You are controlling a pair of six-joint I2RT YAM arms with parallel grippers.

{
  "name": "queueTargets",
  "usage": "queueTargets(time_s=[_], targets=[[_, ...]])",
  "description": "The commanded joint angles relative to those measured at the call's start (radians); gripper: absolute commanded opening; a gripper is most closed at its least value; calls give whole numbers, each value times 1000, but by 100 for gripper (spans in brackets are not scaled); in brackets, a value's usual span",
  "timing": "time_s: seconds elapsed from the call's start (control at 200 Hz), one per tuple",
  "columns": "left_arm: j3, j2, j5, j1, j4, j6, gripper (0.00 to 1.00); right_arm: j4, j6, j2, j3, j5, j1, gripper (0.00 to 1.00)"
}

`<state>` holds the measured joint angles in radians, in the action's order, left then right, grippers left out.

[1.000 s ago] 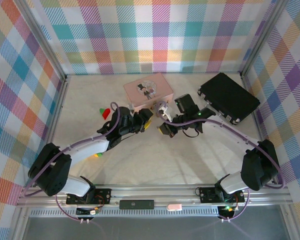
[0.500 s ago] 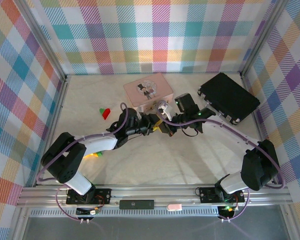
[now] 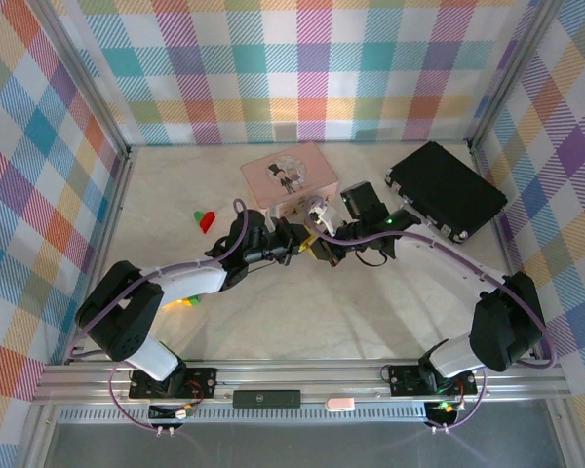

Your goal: Unlock the padlock with the key

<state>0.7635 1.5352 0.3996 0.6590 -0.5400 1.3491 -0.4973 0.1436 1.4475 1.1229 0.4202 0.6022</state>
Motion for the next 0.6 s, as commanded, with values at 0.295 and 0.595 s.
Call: queueTargets(time_s=[0.295, 0.595], targets=[[55, -96, -35, 1, 160, -133, 1, -35, 33, -32, 49, 16, -4, 0], [55, -96, -17, 2, 158, -101, 40, -10, 30, -12, 54, 73, -4, 0]])
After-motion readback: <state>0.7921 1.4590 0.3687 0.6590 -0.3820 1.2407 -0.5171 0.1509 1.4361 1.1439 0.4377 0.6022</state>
